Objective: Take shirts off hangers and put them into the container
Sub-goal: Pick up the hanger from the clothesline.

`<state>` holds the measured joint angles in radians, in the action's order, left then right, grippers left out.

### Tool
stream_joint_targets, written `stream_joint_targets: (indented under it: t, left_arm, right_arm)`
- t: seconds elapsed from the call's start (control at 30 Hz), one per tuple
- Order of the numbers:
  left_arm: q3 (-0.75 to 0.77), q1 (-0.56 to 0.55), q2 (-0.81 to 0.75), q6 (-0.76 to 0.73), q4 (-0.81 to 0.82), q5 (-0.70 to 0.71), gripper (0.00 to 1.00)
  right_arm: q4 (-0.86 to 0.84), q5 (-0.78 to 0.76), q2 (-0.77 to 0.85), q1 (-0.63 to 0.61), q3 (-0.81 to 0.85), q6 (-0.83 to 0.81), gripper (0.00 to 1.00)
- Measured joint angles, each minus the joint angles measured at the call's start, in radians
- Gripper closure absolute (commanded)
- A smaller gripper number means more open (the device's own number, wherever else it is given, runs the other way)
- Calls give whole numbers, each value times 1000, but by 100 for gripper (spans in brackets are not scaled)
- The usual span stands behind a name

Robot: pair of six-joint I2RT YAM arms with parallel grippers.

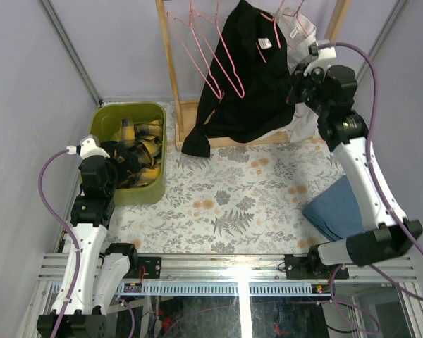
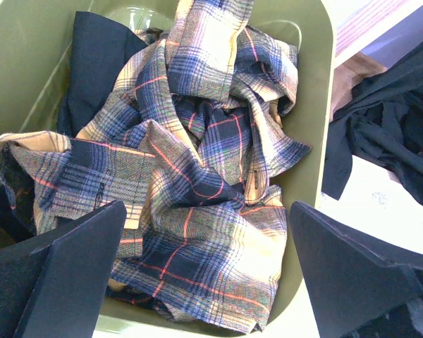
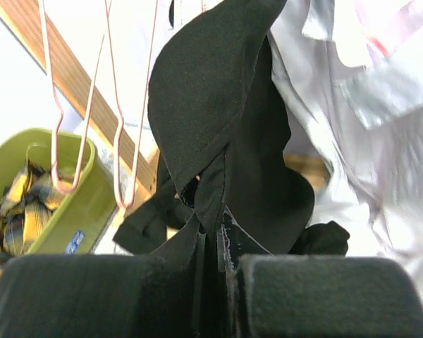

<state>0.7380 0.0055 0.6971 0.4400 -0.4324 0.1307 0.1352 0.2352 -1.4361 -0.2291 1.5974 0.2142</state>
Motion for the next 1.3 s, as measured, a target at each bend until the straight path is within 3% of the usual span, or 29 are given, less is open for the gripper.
stream_joint_targets:
  t: [0.17,0.4,0.63,0.83,1.07,1.3]
  left_arm:
    - [0,0,-1,0,0,0,0]
    - [0,0,-2,0,0,1,0]
    - [0,0,-6,0,0,0,0]
    - [0,0,-6,0,0,0,0]
    - [0,0,-6,0,0,0,0]
    - [0,0,-6,0,0,0,0]
  right_arm:
    - [164,-8,172,0,-101,-44,100]
    - [402,-82,410,0,-122,-85,100]
    - [523,-142,663,0,-29,-180,100]
    - [617,-117,712,0,137,-264,100]
    - [732,-46,720,0,185,-348,100]
    - [813,256,727,0,105,-472,100]
